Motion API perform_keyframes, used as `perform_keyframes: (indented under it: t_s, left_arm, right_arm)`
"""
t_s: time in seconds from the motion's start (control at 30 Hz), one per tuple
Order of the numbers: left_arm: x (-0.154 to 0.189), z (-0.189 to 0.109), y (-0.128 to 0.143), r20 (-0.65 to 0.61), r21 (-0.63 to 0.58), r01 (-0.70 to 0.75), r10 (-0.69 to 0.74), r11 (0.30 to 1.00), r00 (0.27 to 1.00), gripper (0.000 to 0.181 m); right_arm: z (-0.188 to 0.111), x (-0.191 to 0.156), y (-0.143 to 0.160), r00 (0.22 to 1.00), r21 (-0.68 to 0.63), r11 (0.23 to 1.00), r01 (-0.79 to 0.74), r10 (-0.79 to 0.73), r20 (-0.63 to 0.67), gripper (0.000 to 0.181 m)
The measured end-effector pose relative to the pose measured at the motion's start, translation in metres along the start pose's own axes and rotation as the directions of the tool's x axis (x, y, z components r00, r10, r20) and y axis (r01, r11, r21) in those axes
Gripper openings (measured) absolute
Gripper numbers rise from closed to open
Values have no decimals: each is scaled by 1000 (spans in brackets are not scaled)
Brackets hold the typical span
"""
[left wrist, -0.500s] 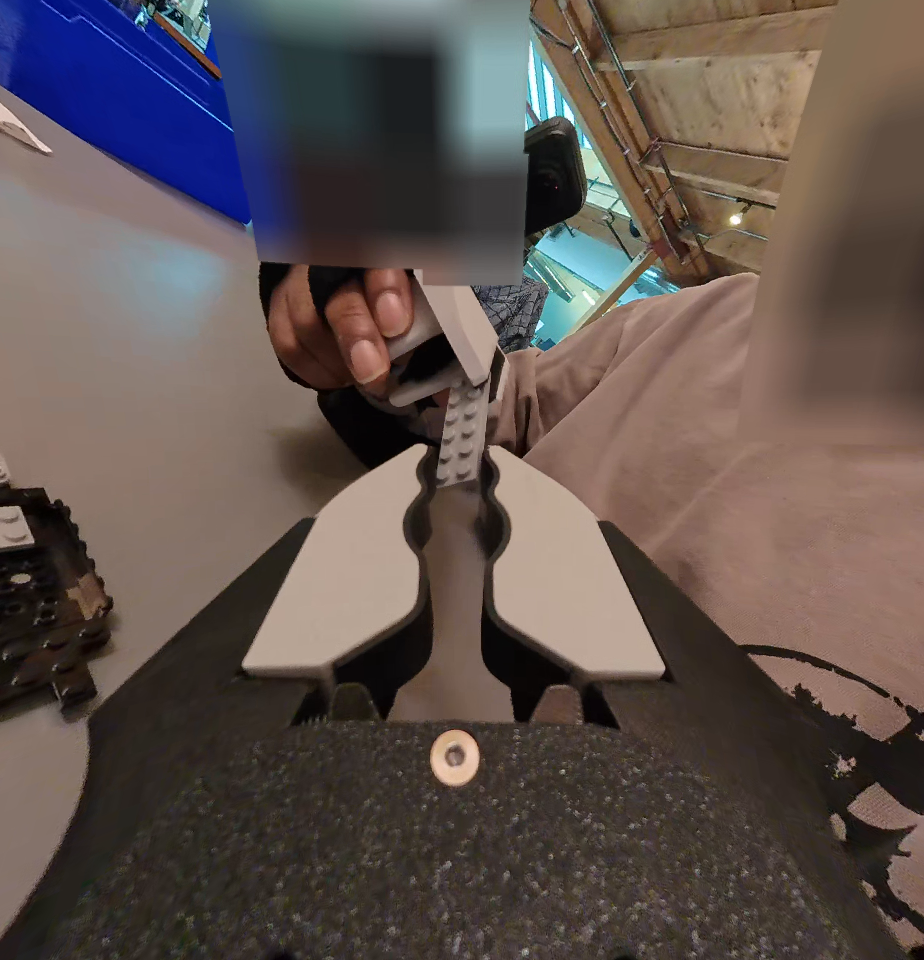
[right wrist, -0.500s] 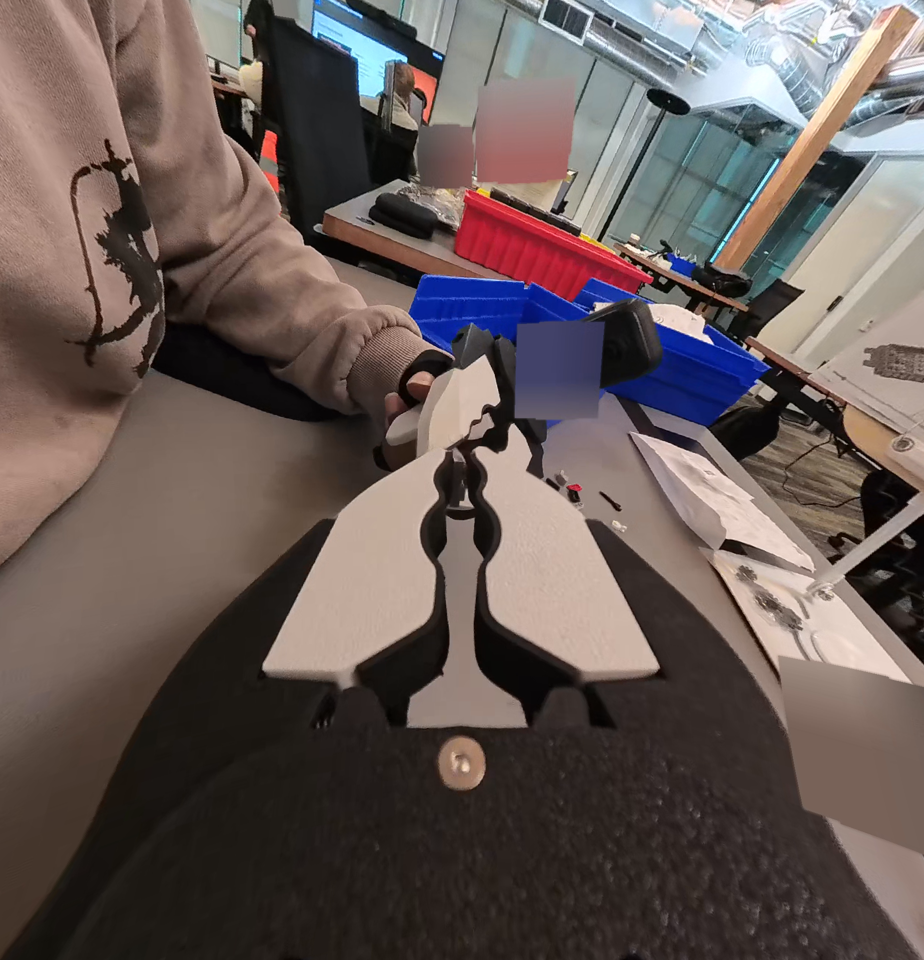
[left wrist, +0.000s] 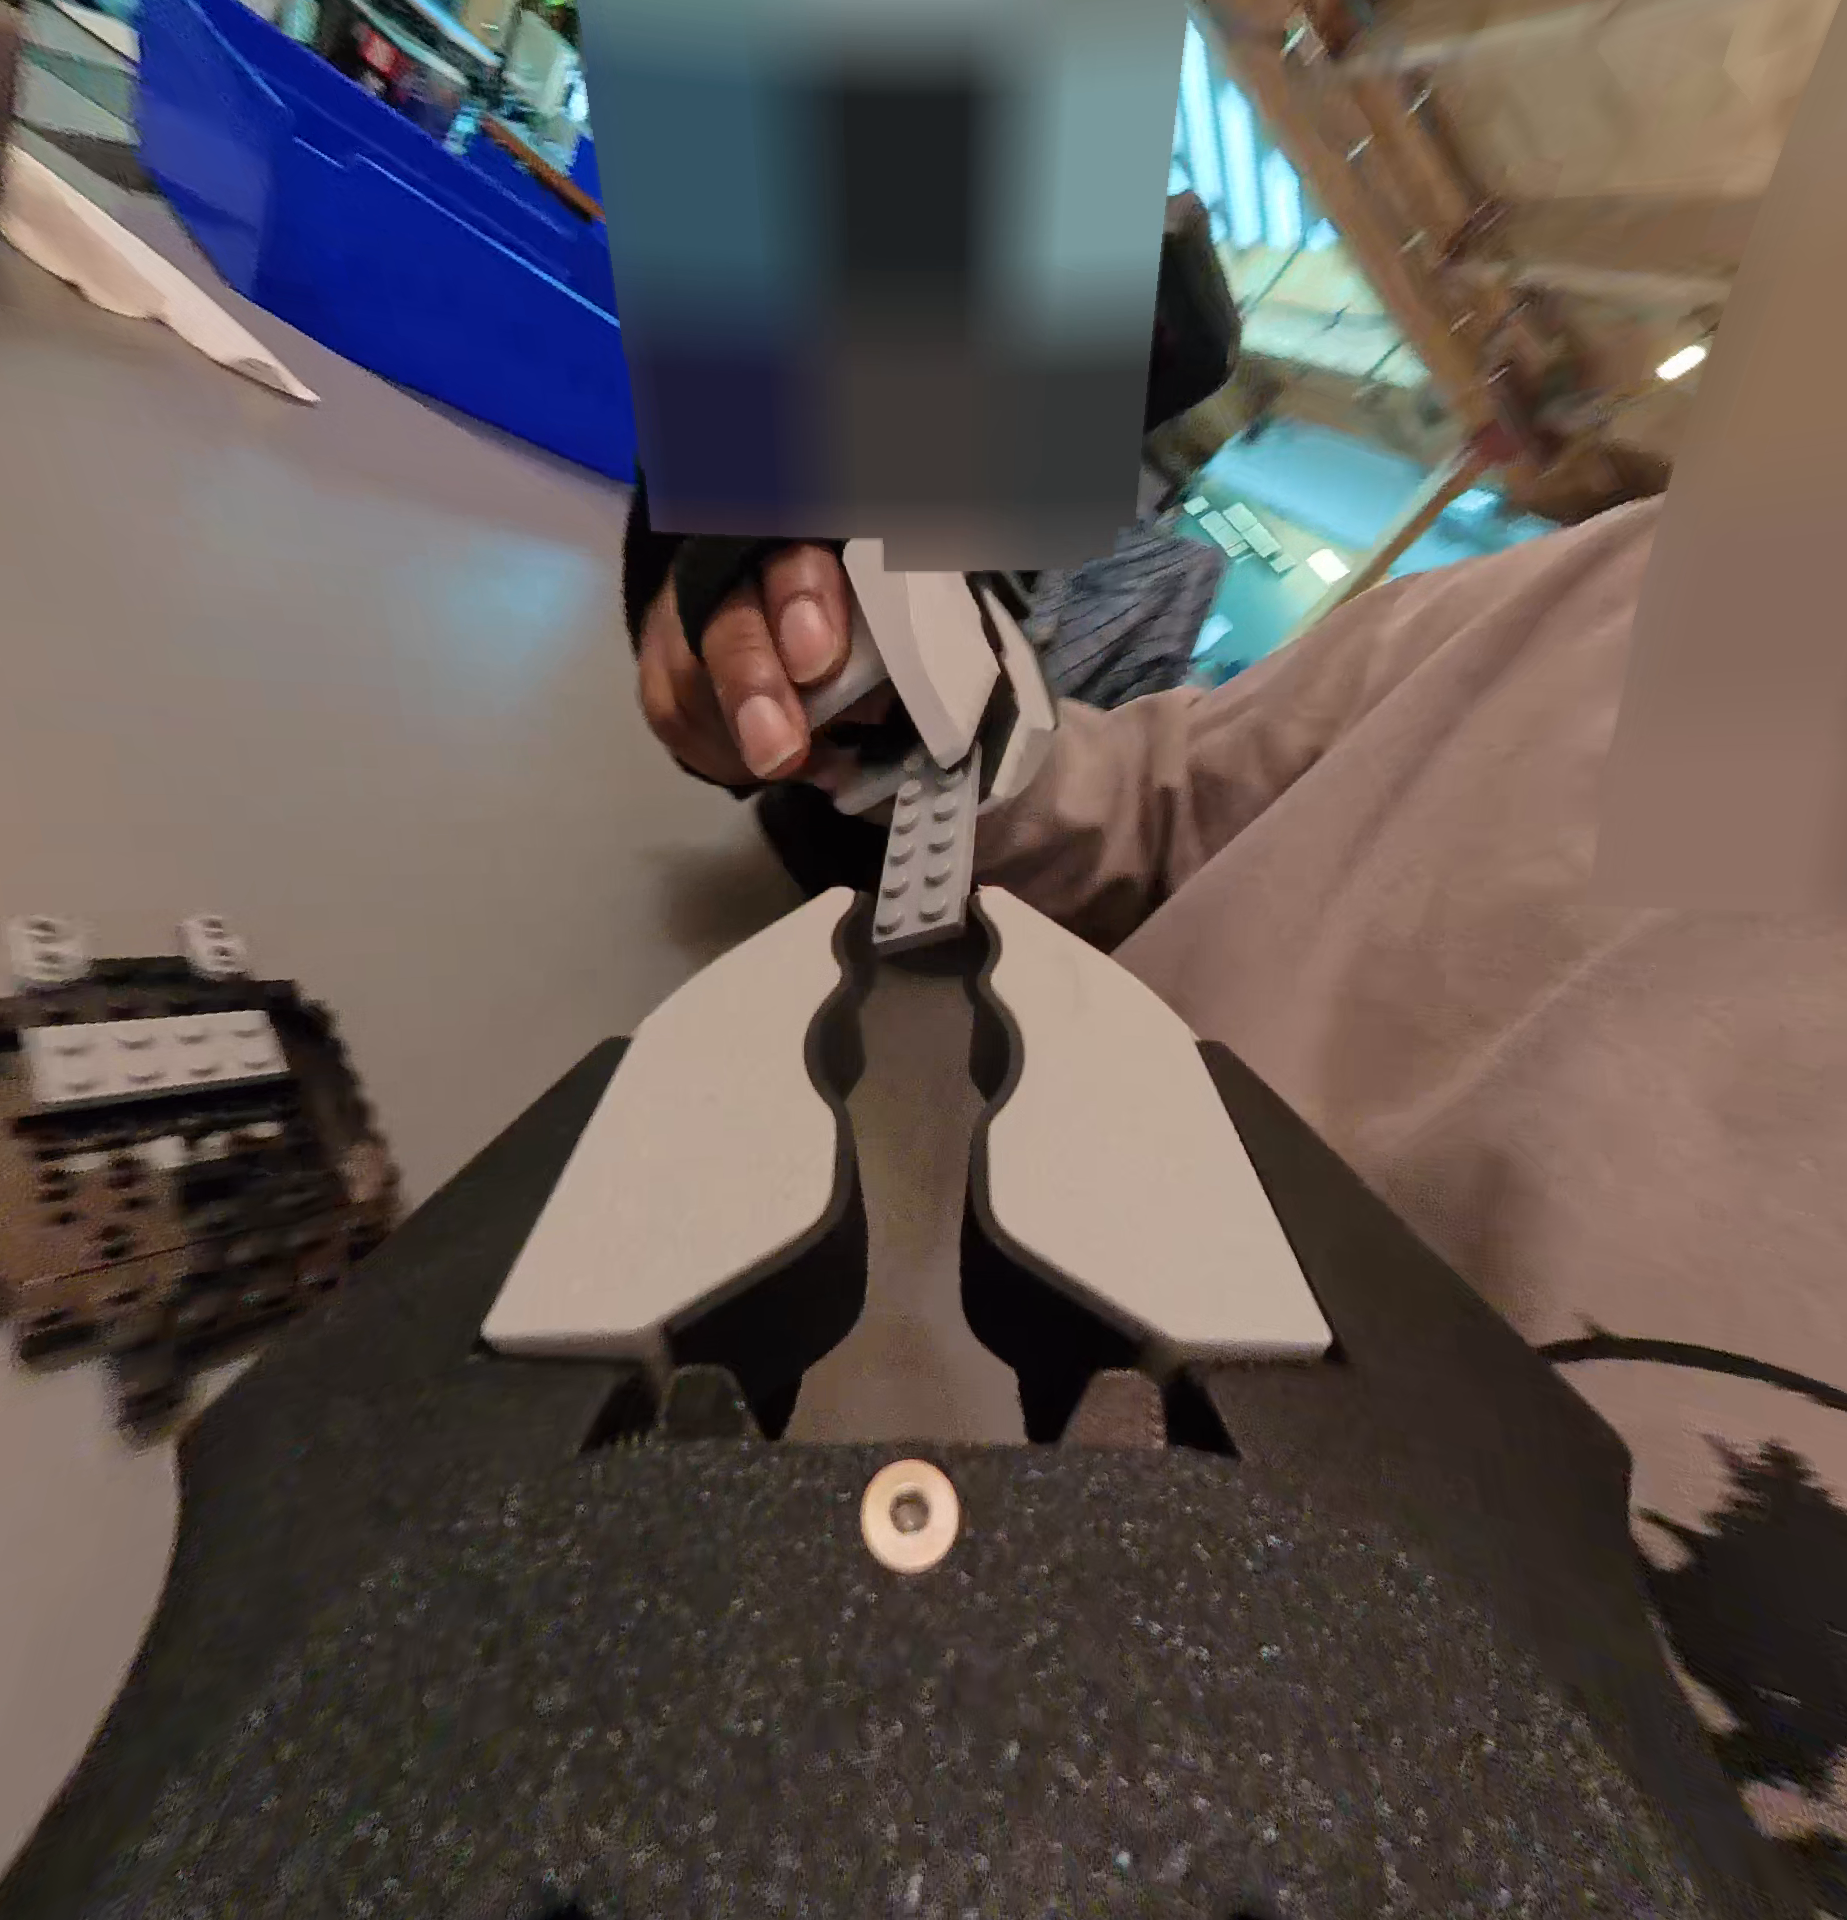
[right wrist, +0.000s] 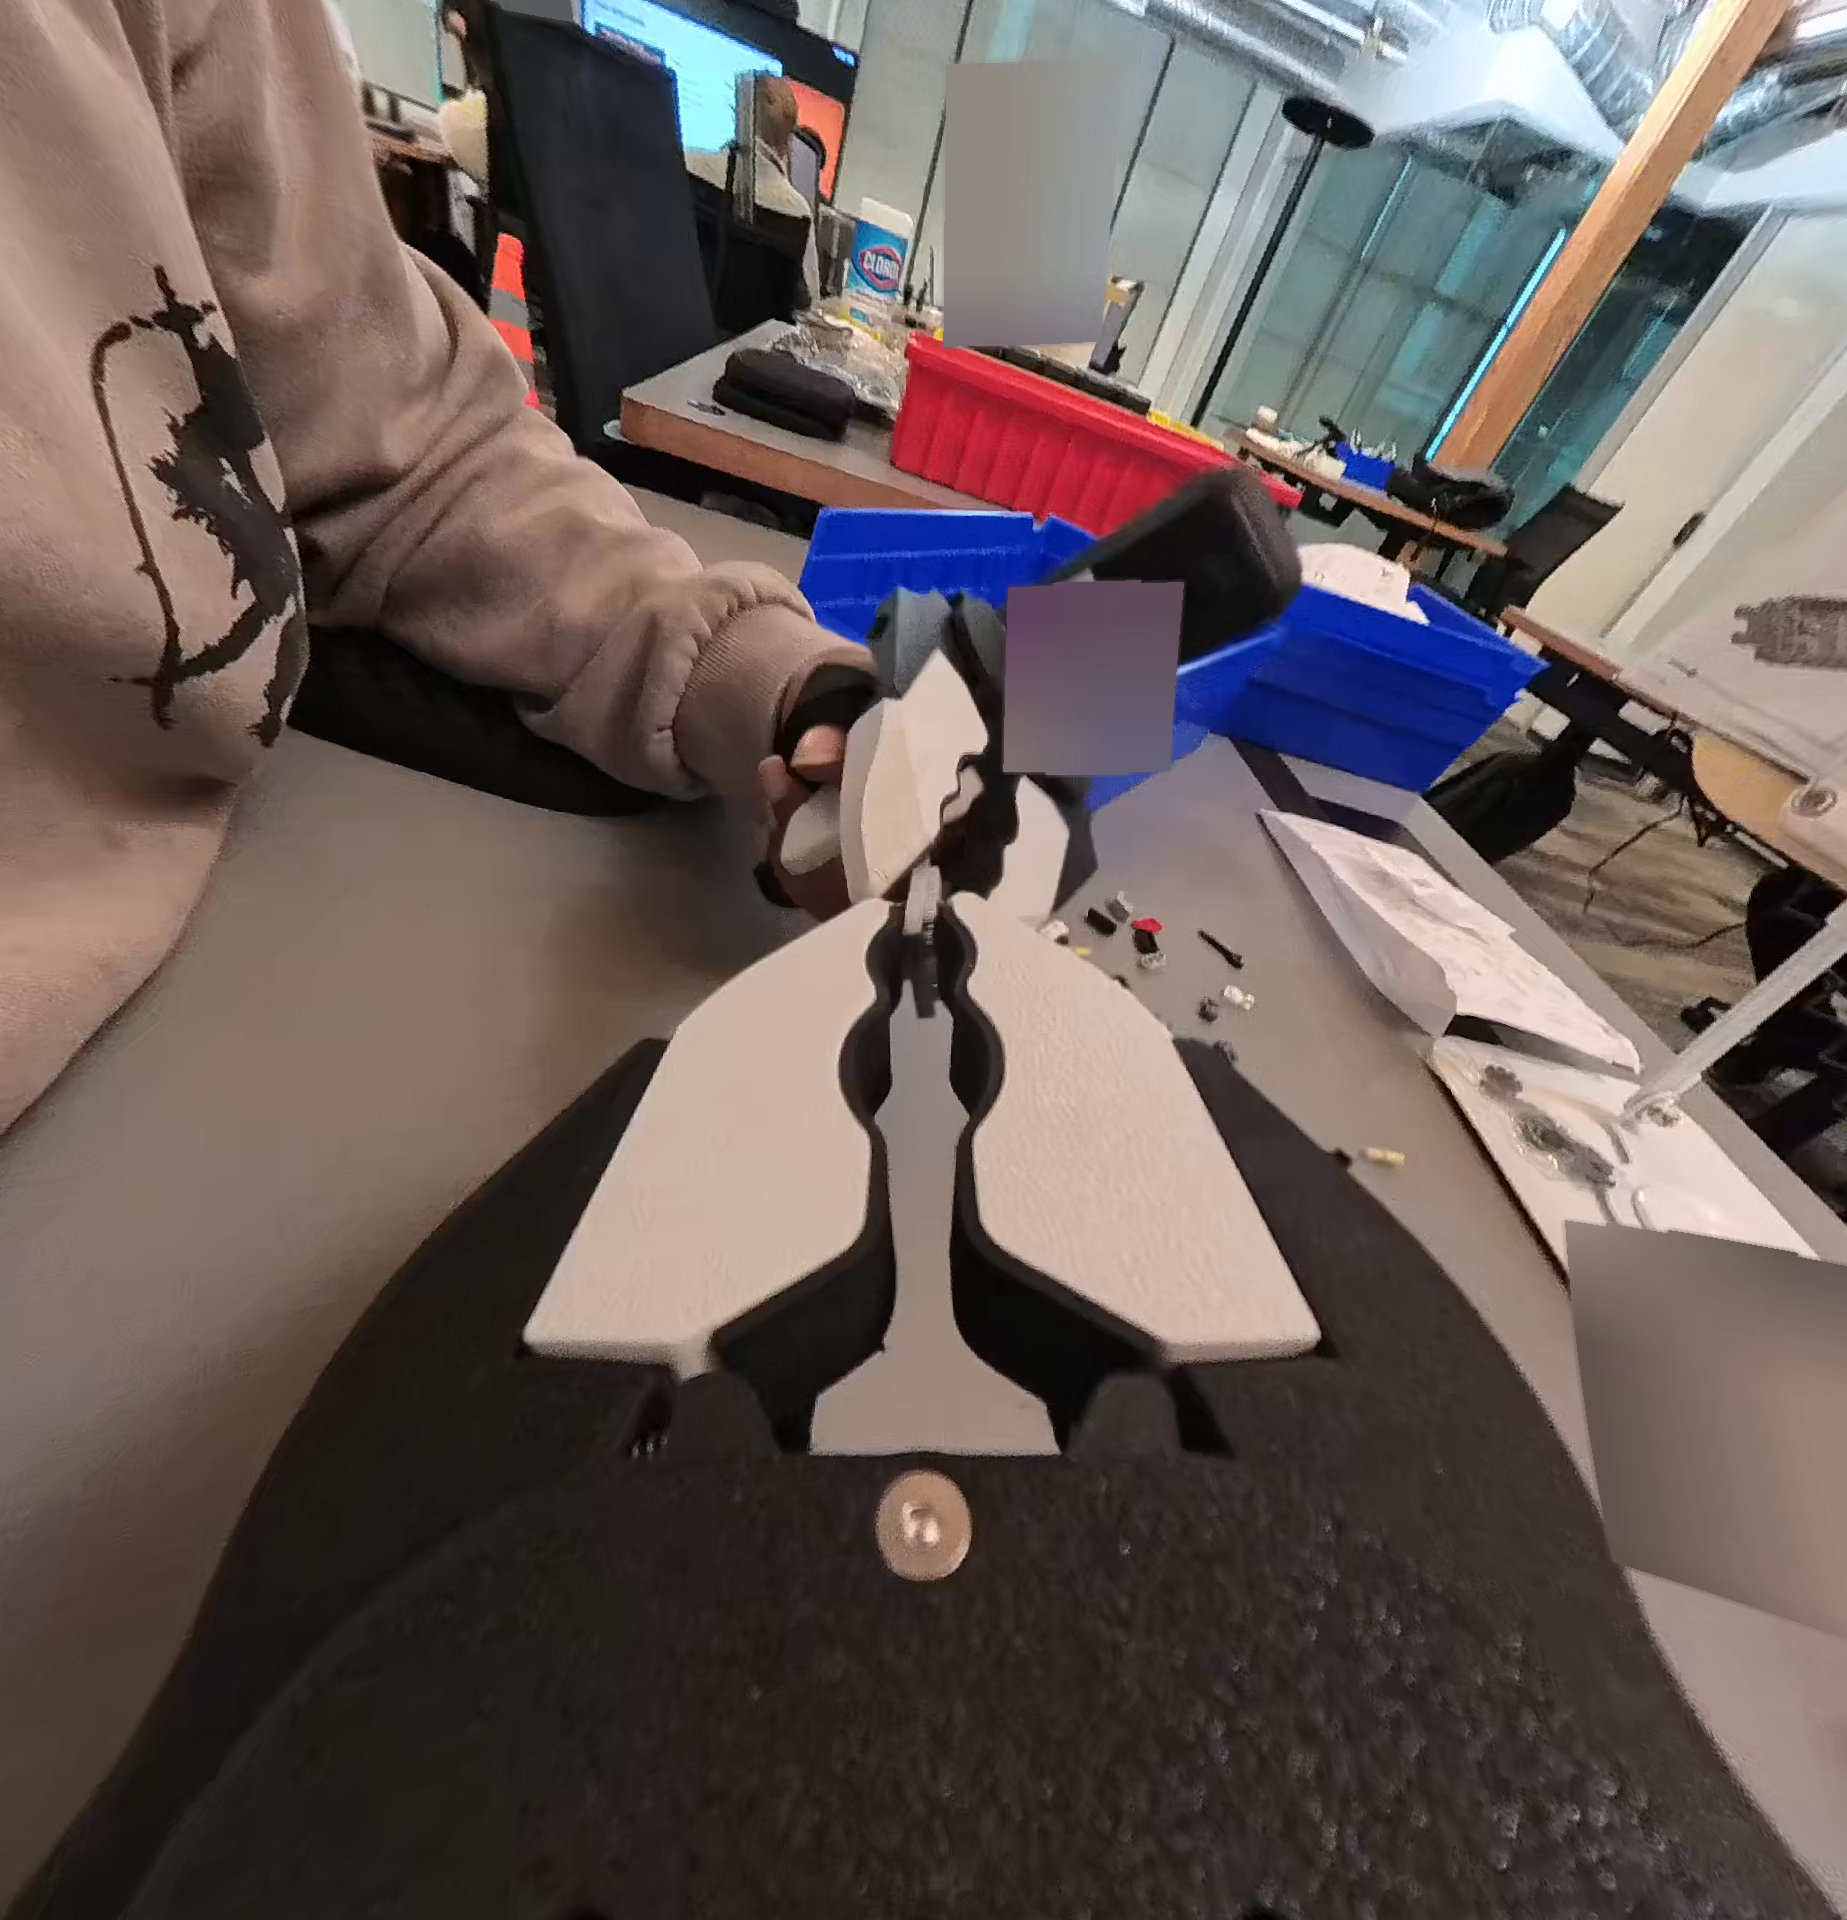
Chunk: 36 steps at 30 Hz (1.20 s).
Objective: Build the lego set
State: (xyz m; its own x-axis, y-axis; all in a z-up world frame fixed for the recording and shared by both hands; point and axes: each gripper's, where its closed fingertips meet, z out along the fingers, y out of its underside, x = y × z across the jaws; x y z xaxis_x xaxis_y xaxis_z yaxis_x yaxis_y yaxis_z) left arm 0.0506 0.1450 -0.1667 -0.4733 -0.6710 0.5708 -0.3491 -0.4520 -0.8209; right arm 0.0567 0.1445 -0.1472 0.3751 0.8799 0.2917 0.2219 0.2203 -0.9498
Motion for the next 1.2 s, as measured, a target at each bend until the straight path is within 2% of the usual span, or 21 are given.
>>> perform_keyframes:
  t_s: [0.1,0.23,0.3,0.43,0.57,0.73,0.8,0.87,0.97,1.07,1.2]
  left_arm:
    - [-16,-4,5,194,-129,-214,236,968,952,16]
    - [-32,-10,8,343,-318,-435,530,842,776,16]
    - [-36,-11,11,354,-392,-481,611,784,708,17]
    - [-40,-8,20,327,-481,-522,697,704,638,17]
    - [-44,-8,24,315,-529,-537,739,657,595,17]
    - [-54,-12,22,374,-510,-506,709,696,598,17]
    - [-68,-22,16,450,-512,-477,696,714,559,23]
    - [-83,-34,16,520,-526,-394,652,754,552,32]
    - [-105,-48,34,602,-559,-200,560,805,570,50]
    - [-114,-51,42,641,-566,-132,535,814,550,55]
    - [-119,-49,45,675,-551,-87,504,830,539,56]
  right_arm:
    - [1,2,11,998,-52,997,-57,58,10,8]
    - [2,6,33,979,-165,966,-199,205,17,30]
    - [3,6,43,973,-211,951,-225,232,10,33]
    - [8,2,60,969,-312,921,-234,246,-1,34]
    - [10,1,68,977,-344,917,-202,213,-6,17]
    - [9,8,74,975,-375,901,-219,215,-55,17]
    - [3,20,80,968,-392,885,-251,219,-125,17]
    - [-5,42,87,939,-394,862,-318,229,-256,17]
    - [-19,64,100,874,-384,821,-423,257,-412,17]
    - [-27,73,113,829,-399,780,-483,259,-497,17]
    - [-30,77,117,798,-391,760,-520,269,-539,17]
